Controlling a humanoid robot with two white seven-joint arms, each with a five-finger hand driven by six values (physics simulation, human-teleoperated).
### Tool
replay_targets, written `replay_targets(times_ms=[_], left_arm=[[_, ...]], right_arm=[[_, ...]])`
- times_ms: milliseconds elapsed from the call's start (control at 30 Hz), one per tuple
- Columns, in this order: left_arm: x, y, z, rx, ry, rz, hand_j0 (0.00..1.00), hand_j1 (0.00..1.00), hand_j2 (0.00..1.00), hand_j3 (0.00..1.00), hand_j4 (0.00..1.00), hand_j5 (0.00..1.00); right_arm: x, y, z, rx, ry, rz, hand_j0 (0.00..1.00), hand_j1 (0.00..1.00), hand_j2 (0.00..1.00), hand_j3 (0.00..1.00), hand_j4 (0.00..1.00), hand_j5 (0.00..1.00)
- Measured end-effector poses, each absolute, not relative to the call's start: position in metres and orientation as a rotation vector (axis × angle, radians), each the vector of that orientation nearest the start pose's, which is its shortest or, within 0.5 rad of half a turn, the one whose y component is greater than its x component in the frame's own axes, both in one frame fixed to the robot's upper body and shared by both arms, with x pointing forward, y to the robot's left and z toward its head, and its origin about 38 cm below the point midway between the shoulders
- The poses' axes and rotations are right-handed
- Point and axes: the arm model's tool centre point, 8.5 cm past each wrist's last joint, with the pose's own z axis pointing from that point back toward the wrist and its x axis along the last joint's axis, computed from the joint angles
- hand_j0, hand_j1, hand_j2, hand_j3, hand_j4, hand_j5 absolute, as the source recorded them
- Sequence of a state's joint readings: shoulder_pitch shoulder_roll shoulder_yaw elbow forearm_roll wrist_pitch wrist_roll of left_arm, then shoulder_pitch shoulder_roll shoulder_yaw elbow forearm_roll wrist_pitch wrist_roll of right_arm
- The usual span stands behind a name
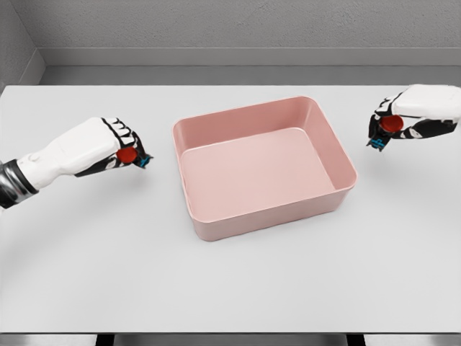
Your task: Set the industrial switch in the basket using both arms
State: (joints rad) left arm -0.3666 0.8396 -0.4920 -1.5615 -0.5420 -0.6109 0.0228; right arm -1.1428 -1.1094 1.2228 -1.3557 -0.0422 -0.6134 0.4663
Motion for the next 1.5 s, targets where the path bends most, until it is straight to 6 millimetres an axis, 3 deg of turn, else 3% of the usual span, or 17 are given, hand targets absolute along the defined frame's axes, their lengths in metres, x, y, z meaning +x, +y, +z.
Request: replay_targets(times_ms=[600, 1267, 1333, 1367, 1400, 1433, 1500], left_arm=[[0.389, 0.279, 0.228, -0.735, 2.551, 2.335, 0.42, 0.42, 0.42, 0.42, 0.42, 0.42], [0.397, 0.219, 0.227, -0.606, 2.620, 2.203, 0.41, 0.41, 0.41, 0.41, 0.41, 0.41], [0.398, 0.212, 0.223, -0.590, 2.620, 2.204, 0.41, 0.41, 0.41, 0.41, 0.41, 0.41], [0.398, 0.208, 0.220, -0.580, 2.622, 2.205, 0.41, 0.41, 0.41, 0.41, 0.41, 0.41], [0.401, 0.202, 0.221, -0.571, 2.622, 2.198, 0.41, 0.41, 0.41, 0.41, 0.41, 0.41], [0.403, 0.196, 0.218, -0.555, 2.622, 2.202, 0.41, 0.41, 0.41, 0.41, 0.41, 0.41], [0.405, 0.187, 0.208, -0.525, 2.627, 2.219, 0.41, 0.41, 0.41, 0.41, 0.41, 0.41]], right_arm=[[0.442, -0.328, 0.316, -0.301, -1.413, 2.107, 0.53, 0.53, 0.53, 0.53, 0.53, 0.53], [0.441, -0.276, 0.306, -0.181, -1.483, 2.188, 0.54, 0.54, 0.54, 0.54, 0.54, 0.54], [0.441, -0.271, 0.304, -0.168, -1.485, 2.195, 0.58, 0.58, 0.58, 0.58, 0.58, 0.58], [0.441, -0.269, 0.302, -0.160, -1.485, 2.198, 0.65, 0.65, 0.65, 0.65, 0.65, 0.65], [0.441, -0.267, 0.301, -0.154, -1.485, 2.201, 0.78, 0.78, 0.78, 0.78, 0.78, 0.78], [0.442, -0.265, 0.300, -0.147, -1.487, 2.203, 1.00, 1.00, 1.00, 1.00, 1.00, 1.00], [0.442, -0.261, 0.298, -0.138, -1.493, 2.203, 1.00, 1.00, 1.00, 1.00, 1.00, 1.00]])
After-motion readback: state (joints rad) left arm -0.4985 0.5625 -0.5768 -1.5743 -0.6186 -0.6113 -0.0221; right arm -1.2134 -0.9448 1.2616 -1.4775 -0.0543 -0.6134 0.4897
